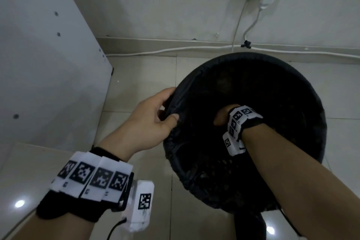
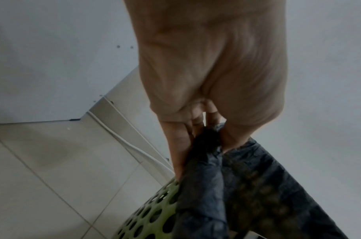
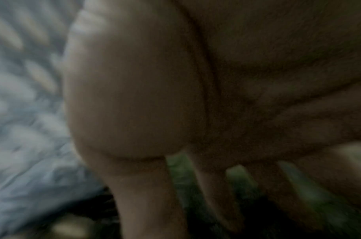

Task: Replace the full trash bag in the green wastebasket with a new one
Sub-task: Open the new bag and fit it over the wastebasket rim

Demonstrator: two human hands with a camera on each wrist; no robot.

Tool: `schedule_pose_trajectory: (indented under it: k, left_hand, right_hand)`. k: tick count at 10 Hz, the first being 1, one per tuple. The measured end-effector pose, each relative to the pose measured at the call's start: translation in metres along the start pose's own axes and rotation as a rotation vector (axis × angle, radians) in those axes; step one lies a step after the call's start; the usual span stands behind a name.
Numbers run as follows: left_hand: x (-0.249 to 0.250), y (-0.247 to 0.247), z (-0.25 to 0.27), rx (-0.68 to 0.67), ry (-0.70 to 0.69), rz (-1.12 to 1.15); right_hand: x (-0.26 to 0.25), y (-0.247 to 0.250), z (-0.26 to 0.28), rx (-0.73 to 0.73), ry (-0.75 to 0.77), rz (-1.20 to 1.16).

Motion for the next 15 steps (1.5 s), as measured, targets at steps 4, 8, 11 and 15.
schedule_pose_trajectory:
  k: [4,8,11,15]
  left_hand:
    - [-0.013,0.008,-0.006,0.046,0.06,0.037]
    - [-0.039,0.035,-0.014,0.23,0.33,0.233]
    - [-0.066,0.085,0.003,0.509,0.497,0.496]
    - [-0.059,0.053,0.008,0.502,0.534,0.553]
  right_hand:
    - [-0.016,0.067,0.014,0.221,0.083,-0.181]
    - [-0.072,0.136,0.138,0.252,0.423,-0.67]
    - [-0.003,0.097,0.18,0.679,0.179,-1.238]
    - [-0.032,-0.006,0.134,0.306,0.197,-1.879]
Point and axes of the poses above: each hand's wrist, its own z-axis away from the middle knuckle, its own y-axis out of the back of the hand, x = y × z, the point moved 3 cm from there along -z, towards the middle knuckle, and after that the axes turned 10 degrees about -z, right-handed, at the moved point
